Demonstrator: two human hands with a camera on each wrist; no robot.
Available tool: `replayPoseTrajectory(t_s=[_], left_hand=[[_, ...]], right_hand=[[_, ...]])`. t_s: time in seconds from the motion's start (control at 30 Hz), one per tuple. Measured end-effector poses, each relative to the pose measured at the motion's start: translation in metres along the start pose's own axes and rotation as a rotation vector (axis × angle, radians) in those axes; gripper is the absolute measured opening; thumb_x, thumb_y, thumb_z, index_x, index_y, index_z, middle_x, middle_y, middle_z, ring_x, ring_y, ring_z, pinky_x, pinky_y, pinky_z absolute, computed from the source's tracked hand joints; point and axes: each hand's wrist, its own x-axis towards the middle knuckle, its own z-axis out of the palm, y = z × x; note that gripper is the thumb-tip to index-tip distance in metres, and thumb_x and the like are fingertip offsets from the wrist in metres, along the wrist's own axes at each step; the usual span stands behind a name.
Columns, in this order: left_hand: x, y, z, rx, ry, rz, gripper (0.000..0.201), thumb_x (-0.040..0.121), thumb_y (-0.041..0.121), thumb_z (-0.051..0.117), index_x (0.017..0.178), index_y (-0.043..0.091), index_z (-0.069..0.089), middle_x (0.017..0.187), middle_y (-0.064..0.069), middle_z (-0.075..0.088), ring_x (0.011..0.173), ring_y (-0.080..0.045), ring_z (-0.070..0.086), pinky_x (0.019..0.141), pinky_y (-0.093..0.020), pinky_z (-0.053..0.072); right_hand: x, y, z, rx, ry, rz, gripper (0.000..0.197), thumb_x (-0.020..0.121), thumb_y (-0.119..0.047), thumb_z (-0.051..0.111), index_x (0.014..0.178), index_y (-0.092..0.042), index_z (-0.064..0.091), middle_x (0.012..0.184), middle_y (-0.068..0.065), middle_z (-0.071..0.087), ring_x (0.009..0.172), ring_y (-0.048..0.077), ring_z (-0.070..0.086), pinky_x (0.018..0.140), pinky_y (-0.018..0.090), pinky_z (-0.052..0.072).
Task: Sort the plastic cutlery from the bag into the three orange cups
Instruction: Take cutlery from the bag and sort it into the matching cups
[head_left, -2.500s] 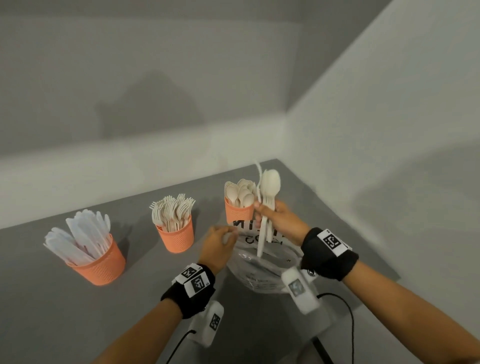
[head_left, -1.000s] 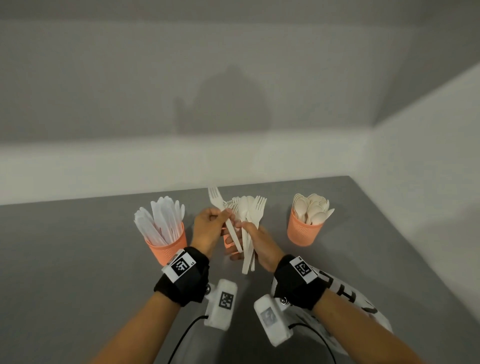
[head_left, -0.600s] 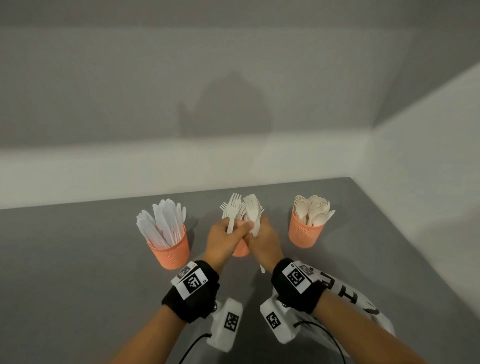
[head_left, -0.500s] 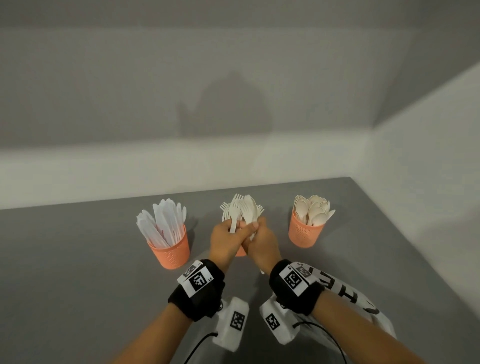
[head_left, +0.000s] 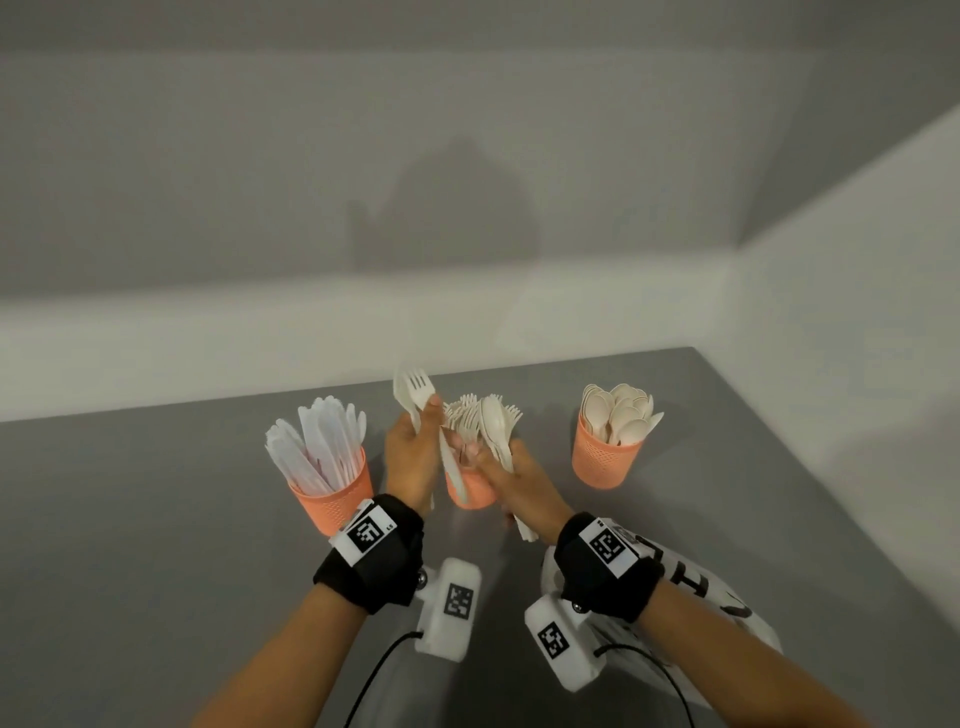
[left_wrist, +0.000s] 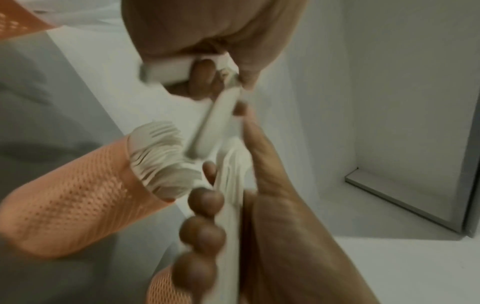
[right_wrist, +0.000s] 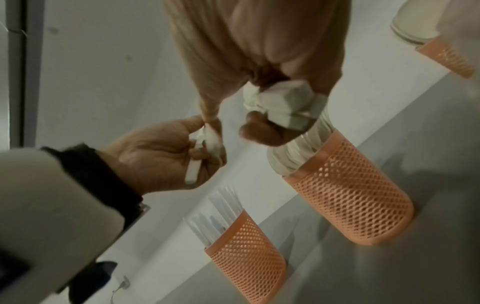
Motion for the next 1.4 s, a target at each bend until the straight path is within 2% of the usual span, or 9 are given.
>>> replayPoseTrajectory(t_s=[0.17, 0.27, 0.43, 0.57, 0.73, 0.93, 1.03, 1.2, 1.4], left_hand=[[0.007, 0.001, -0.002, -0.007, 0.005, 0.021, 0.023, 0.097, 0.019, 0.046, 0.075, 0.015, 0.049, 0.037, 0.009, 0.042, 0.034, -0.001, 0.039, 0.040, -0.015, 0.035], [0.001, 0.000, 0.009, 0.051, -0.090, -0.011, 0.018, 0.090, 0.023, 0.059, 0.077, 0.013, 0.052, 0.044, 0.010, 0.049, 0.034, 0.000, 0.042, 0.037, -0.015, 0.033], [-0.005, -0.005, 0.034, 0.140, -0.072, 0.019, 0.017, 0.081, 0.016, 0.069, 0.075, 0.012, 0.054, 0.066, -0.002, 0.059, 0.060, -0.015, 0.058, 0.058, -0.025, 0.046], [-0.005, -0.009, 0.039, 0.222, -0.104, 0.082, 0.016, 0.081, 0.010, 0.067, 0.072, 0.012, 0.054, 0.067, -0.003, 0.059, 0.063, -0.016, 0.058, 0.065, -0.028, 0.048], [-0.012, -0.012, 0.047, 0.216, -0.196, 0.064, 0.017, 0.083, 0.015, 0.066, 0.095, 0.007, 0.056, 0.072, -0.005, 0.059, 0.055, -0.010, 0.055, 0.052, -0.020, 0.039], [-0.016, -0.002, 0.062, 0.299, -0.227, 0.128, 0.005, 0.085, 0.011, 0.060, 0.087, 0.008, 0.057, 0.072, -0.002, 0.061, 0.065, -0.015, 0.058, 0.057, -0.018, 0.045], [-0.019, 0.009, 0.075, 0.325, -0.257, 0.215, 0.005, 0.085, 0.012, 0.061, 0.087, 0.009, 0.058, 0.071, -0.001, 0.062, 0.066, -0.014, 0.060, 0.062, -0.022, 0.047], [-0.013, 0.032, 0.088, 0.130, -0.268, 0.108, 0.031, 0.095, 0.041, 0.045, 0.102, 0.012, 0.052, 0.067, 0.003, 0.049, 0.042, -0.003, 0.040, 0.037, -0.012, 0.031], [0.028, 0.040, 0.057, 0.113, -0.110, 0.198, 0.014, 0.099, 0.019, 0.037, 0.091, 0.012, 0.048, 0.061, 0.000, 0.042, 0.053, -0.007, 0.042, 0.055, -0.013, 0.039]], right_hand=[[0.005, 0.006, -0.011, -0.044, 0.173, 0.013, 0.036, 0.101, -0.040, 0.023, 0.095, -0.017, 0.050, 0.065, -0.009, 0.046, 0.059, 0.006, 0.043, 0.061, 0.022, 0.033], [0.002, 0.003, -0.014, -0.153, 0.228, -0.047, 0.032, 0.102, -0.032, 0.026, 0.087, -0.016, 0.049, 0.063, -0.008, 0.047, 0.061, 0.008, 0.046, 0.068, 0.027, 0.036], [-0.005, 0.000, -0.016, -0.165, 0.273, -0.104, 0.029, 0.100, -0.029, 0.037, 0.071, -0.029, 0.040, 0.061, -0.013, 0.044, 0.057, 0.001, 0.043, 0.061, 0.020, 0.034], [-0.010, -0.002, -0.024, 0.008, 0.176, -0.004, 0.022, 0.100, -0.029, 0.034, 0.086, -0.018, 0.048, 0.063, -0.005, 0.048, 0.057, 0.009, 0.046, 0.061, 0.028, 0.039], [-0.022, -0.014, -0.041, 0.107, -0.006, 0.092, 0.030, 0.098, -0.021, 0.022, 0.082, -0.010, 0.046, 0.056, 0.000, 0.042, 0.046, 0.009, 0.037, 0.044, 0.020, 0.033], [-0.026, -0.032, -0.060, 0.125, -0.083, 0.140, 0.030, 0.092, -0.011, 0.030, 0.075, -0.007, 0.054, 0.062, 0.007, 0.054, 0.055, 0.015, 0.052, 0.056, 0.022, 0.048], [-0.014, -0.036, -0.070, 0.228, -0.026, 0.087, 0.022, 0.082, -0.004, 0.037, 0.097, -0.003, 0.053, 0.064, 0.004, 0.056, 0.057, 0.013, 0.054, 0.060, 0.027, 0.047], [-0.005, -0.054, -0.097, 0.368, 0.036, 0.062, 0.031, 0.088, 0.001, 0.026, 0.099, -0.011, 0.052, 0.058, 0.001, 0.045, 0.050, 0.010, 0.042, 0.055, 0.024, 0.038], [0.017, -0.062, -0.146, 0.437, 0.419, -0.130, 0.027, 0.069, -0.013, 0.032, 0.086, -0.014, 0.053, 0.059, 0.001, 0.041, 0.053, 0.011, 0.041, 0.057, 0.022, 0.041]])
